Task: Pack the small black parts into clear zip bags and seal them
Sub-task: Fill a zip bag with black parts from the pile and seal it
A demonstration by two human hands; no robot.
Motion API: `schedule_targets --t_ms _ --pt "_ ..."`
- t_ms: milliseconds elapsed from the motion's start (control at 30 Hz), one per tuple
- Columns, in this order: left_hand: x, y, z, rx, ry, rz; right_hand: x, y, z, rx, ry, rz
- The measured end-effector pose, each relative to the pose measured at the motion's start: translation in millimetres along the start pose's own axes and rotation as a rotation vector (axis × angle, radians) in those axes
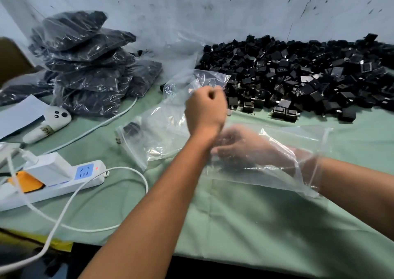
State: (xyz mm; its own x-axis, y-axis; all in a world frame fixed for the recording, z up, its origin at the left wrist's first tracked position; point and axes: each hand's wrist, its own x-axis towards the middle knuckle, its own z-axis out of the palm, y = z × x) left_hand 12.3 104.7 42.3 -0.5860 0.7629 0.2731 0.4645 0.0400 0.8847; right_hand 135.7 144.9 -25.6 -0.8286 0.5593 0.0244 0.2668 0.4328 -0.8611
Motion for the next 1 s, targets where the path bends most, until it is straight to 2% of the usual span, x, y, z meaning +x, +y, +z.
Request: schedule_targets --t_ms 100,233,333,433,533,600,700,800,933,1000 --pt "18.9 -32.3 -17.9 -0.035 0.111 -0.193 7.5 4.8 1.1 0.001 -0.056 0.025" --pt "18.1 -54.3 -24.8 0.026 0.096 -0.248 7.4 5.9 1.0 0.068 -0.073 0.046" --pt "10.6 -61.1 -21.4 0.073 0.055 -0.208 11.7 10.9 3.0 0.011 -0.078 0.042" --pt "5.9 -63.2 -16.0 0.129 0.035 -0.124 16.7 10.0 6.0 -0.205 -0.045 -0.020" --pt "0.8 -65.8 -8.8 0.276 -0.044 0.026 14.5 3.1 10.4 -0.197 -0.051 -0.091" --pt "-5.2 -70.1 -3.1 0.438 -0.124 0.112 17.9 3.1 8.6 -0.239 -0.032 -0.024" --pt "-13.1 -76.5 3.3 0.657 -0.193 0.176 18.4 7.2 2.8 -0.477 0.020 0.084" --pt "-13.6 -79.3 6.4 0.793 -0.226 0.167 -1.0 9.5 -18.6 -0.366 0.012 0.129" --pt "-13.0 -78.3 10.0 0.848 -0.280 0.119 -32.6 3.9 -56.7 -0.343 -0.146 0.099" --pt "-12.9 -77.7 11.2 0.859 -0.294 0.089 -50.5 4.0 -68.9 -0.276 -0.207 0.173"
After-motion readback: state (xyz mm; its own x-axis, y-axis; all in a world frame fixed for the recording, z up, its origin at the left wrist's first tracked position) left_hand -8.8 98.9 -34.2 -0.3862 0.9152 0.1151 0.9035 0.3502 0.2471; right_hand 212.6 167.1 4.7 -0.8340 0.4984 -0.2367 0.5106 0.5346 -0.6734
